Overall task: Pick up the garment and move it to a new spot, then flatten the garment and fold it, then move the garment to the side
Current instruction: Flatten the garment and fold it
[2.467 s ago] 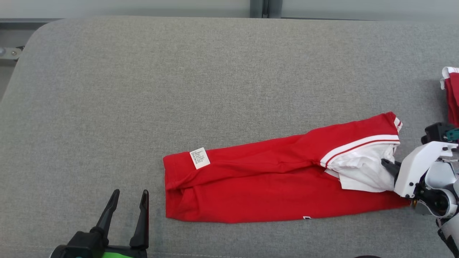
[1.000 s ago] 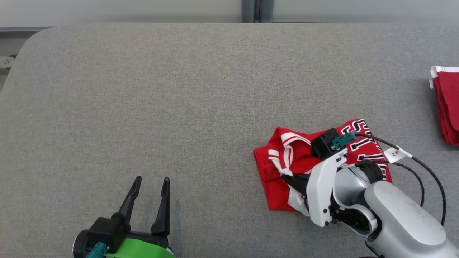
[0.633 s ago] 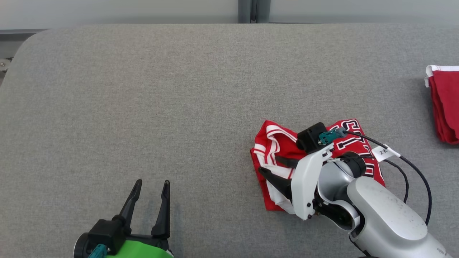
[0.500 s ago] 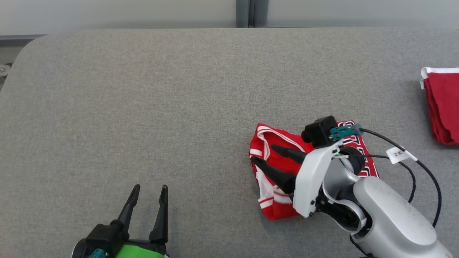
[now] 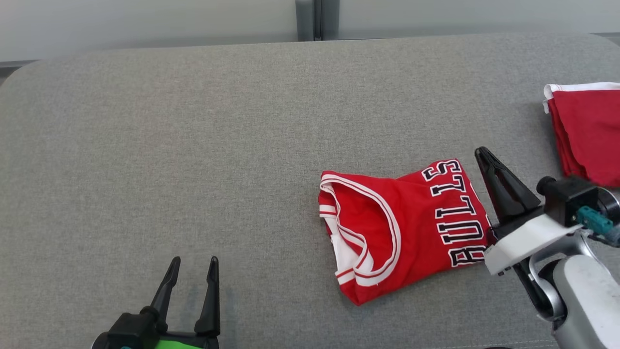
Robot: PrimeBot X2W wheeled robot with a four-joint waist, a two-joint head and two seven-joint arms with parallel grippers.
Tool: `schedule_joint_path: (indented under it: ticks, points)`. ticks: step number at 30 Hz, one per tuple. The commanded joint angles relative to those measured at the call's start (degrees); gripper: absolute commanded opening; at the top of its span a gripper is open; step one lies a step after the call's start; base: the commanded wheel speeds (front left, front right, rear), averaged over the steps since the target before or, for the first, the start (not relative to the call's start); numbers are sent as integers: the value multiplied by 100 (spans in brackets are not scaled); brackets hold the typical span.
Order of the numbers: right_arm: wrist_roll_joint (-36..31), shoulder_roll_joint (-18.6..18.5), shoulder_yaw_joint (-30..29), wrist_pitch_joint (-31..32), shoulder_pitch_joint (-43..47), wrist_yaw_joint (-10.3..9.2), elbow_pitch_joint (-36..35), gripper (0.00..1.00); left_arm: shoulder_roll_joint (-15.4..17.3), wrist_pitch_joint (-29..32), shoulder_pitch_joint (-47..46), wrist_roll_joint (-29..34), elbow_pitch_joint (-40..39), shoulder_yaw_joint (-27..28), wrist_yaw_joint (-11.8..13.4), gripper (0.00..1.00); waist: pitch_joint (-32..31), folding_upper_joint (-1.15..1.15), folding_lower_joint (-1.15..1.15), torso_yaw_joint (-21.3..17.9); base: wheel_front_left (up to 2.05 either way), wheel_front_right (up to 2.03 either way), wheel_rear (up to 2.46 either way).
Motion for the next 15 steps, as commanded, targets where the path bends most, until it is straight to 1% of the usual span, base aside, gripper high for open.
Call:
schedule_joint_path:
  ticks: [1,2,4,7,9,15]
  points:
    - [-309,107,4,-478,69,-1,397,0,5,-14,-58,28,-9,-40,14,100,70,0,0,5,0,0,0]
    - [-309,107,4,-478,69,-1,397,0,5,-14,-58,28,-9,-40,14,100,70,0,0,5,0,0,0]
    - [-647,266,41,-877,-20,-1,926,0,6,-14,-128,31,0,-93,13,100,133,0,0,28,0,0,0]
    - [-1062,543,98,-1054,-213,-2,1611,0,6,-15,-188,69,43,-158,13,100,222,0,0,80,0,0,0]
    - [-1280,759,82,-1071,-315,-2,1761,0,6,-15,-225,85,63,-192,12,100,283,0,0,128,0,0,0]
    - [-1724,1231,-11,-1060,-168,-1,2003,0,7,-15,-298,132,106,-225,11,100,433,0,0,314,0,0,0]
